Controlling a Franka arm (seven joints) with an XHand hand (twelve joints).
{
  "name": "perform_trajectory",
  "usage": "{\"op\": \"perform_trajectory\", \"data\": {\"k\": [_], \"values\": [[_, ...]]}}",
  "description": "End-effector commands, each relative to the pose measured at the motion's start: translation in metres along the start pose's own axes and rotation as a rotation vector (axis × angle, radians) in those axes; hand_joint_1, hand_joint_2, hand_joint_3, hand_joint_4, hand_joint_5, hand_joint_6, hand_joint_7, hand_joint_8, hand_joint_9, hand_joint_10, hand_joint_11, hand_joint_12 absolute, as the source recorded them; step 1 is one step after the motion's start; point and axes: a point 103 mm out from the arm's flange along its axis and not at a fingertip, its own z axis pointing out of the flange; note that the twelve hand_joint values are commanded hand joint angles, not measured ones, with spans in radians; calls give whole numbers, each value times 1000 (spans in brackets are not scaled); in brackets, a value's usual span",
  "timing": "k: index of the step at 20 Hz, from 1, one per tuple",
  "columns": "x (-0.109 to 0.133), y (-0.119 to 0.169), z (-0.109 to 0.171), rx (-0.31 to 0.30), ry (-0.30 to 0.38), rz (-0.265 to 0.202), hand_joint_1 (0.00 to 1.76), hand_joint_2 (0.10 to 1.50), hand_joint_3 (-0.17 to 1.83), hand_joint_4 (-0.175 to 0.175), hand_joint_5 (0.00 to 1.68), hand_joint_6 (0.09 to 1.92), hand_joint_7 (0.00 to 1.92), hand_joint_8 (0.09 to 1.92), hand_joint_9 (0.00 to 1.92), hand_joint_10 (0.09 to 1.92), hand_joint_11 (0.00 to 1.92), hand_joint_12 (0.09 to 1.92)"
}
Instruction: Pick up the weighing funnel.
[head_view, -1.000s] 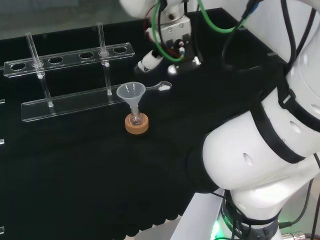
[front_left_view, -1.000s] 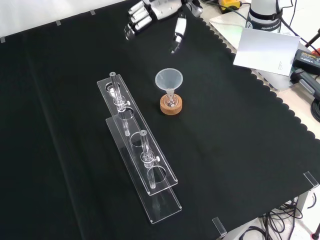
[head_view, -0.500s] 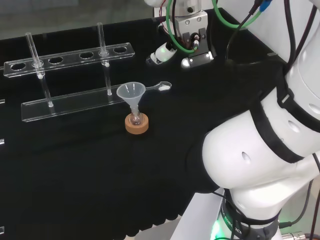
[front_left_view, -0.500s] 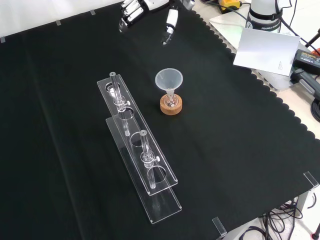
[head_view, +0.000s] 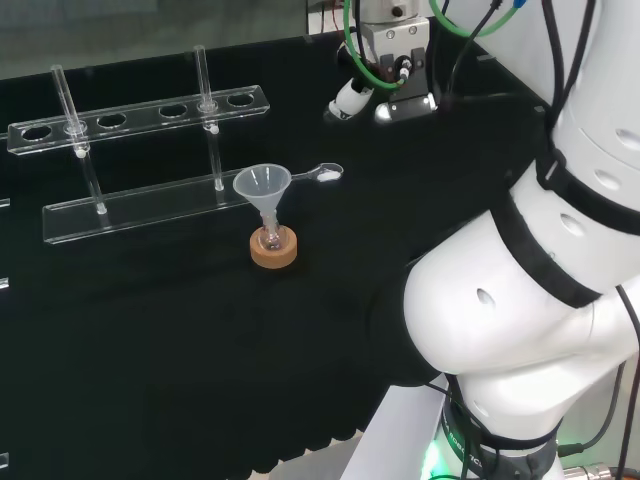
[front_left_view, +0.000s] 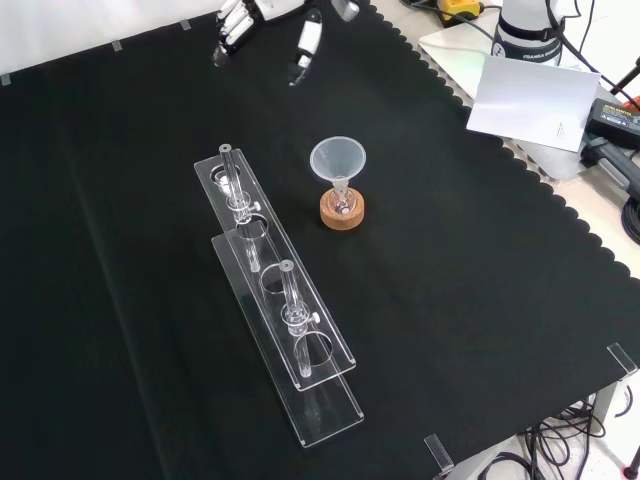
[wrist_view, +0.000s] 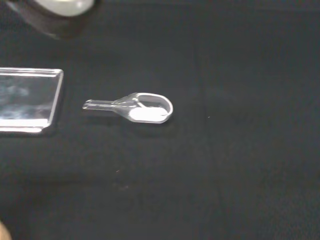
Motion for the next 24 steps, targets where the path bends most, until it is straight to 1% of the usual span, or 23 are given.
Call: {"op": "perform_trajectory", "data": {"k": [1, 5, 10, 13, 15, 21, 24], "values": [[-36, 45, 26, 49, -2, 12, 855, 693, 340, -38, 472, 87, 403, 665, 593, 552, 415, 1337], [-40, 66, 48, 80, 18, 5, 864, 668, 392, -36, 483, 87, 413, 662, 604, 540, 426, 1329], [-29, 89, 82, 127, 20, -22, 867, 644, 437, -33, 501, 87, 418, 661, 613, 535, 430, 1326], [-21, 103, 104, 159, 40, -46, 873, 638, 446, -30, 513, 87, 419, 661, 616, 535, 434, 1328], [-19, 111, 114, 179, 59, -51, 875, 634, 454, -28, 520, 87, 420, 661, 618, 535, 437, 1329], [-9, 126, 134, 203, 72, -75, 880, 607, 508, -23, 560, 87, 424, 662, 623, 529, 439, 1335], [-6, 133, 142, 213, 59, -83, 893, 601, 513, -23, 570, 87, 428, 663, 625, 529, 440, 1336]]}}
